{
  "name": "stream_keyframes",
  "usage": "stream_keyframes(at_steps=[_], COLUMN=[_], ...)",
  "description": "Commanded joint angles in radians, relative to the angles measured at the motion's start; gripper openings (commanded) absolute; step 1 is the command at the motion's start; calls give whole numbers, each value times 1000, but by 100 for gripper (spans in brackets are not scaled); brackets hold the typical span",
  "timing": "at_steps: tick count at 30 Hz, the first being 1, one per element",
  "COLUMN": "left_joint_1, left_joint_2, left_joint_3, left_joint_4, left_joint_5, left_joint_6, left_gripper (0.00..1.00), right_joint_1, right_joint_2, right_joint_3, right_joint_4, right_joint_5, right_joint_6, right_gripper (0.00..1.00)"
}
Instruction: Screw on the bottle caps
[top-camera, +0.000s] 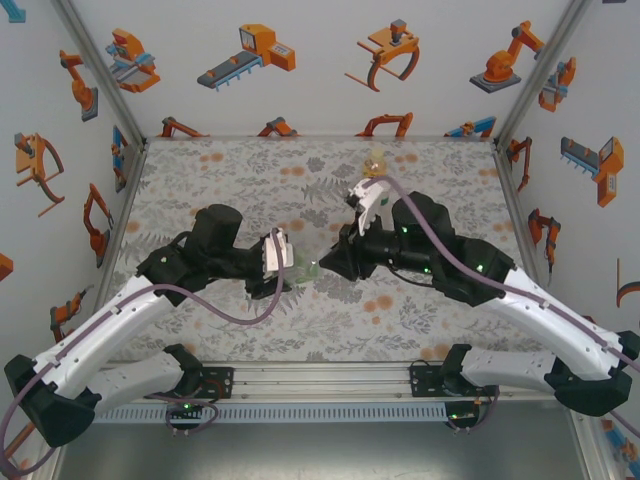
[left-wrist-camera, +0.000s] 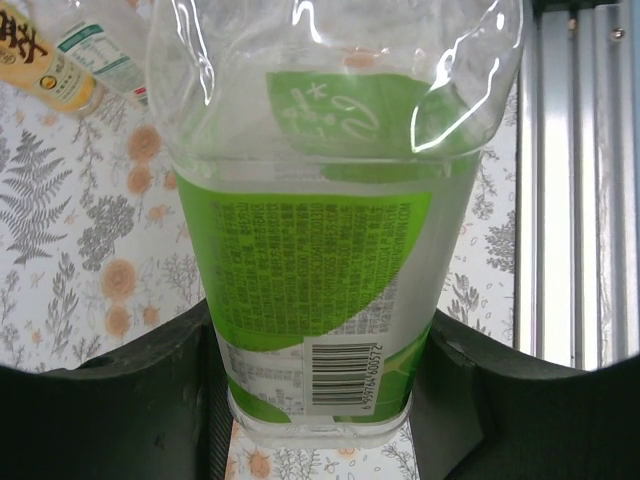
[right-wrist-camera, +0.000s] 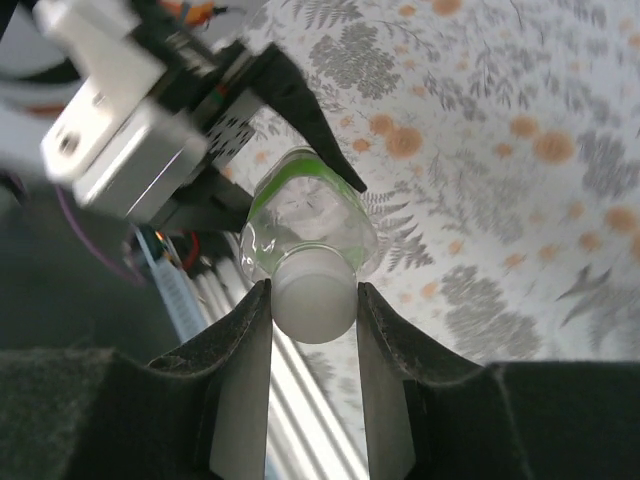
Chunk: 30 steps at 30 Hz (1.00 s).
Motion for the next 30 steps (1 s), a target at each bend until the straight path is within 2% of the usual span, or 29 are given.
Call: stream_keyframes(at_steps=[1,5,8,11,14,16,23,26,30], left_joint_1=[-1,-3,-1,-2,-2,-1,-1,-2,-1], left_joint_2=[4,27,35,39,35,30,2,-10,-34], left_joint_3=[-2,8,13,16,11,7,5,4,5], left_joint_4=[104,106,111,107,101,101,90,67,35], left_joint_5=[-31,-90,-121,-121,-98,-86,-86,-79,-86], left_joint_6=[-2,-11,-17,-16,-10,-12,-48,-51,-71], left_gripper=[0,0,0,0,13,33,79,87,90], right_joint_1=[-2,-3,-4,-2,-4,-5,-21,-53,-112], right_joint_2=[3,9,1,8,21,24,59,88,151], right_joint_3=[-29,-31,-54,-39,-22,-19,-5,6,55], right_joint_4=[-22,-148,-144,-138,-139,-141,-170,-182,-252], right_joint_5=[211,252,257,265,269,270,281,272,263], right_joint_6=[532,838,947,965,946,935,846,787,650], right_gripper=[0,0,0,0,0,0,0,0,0])
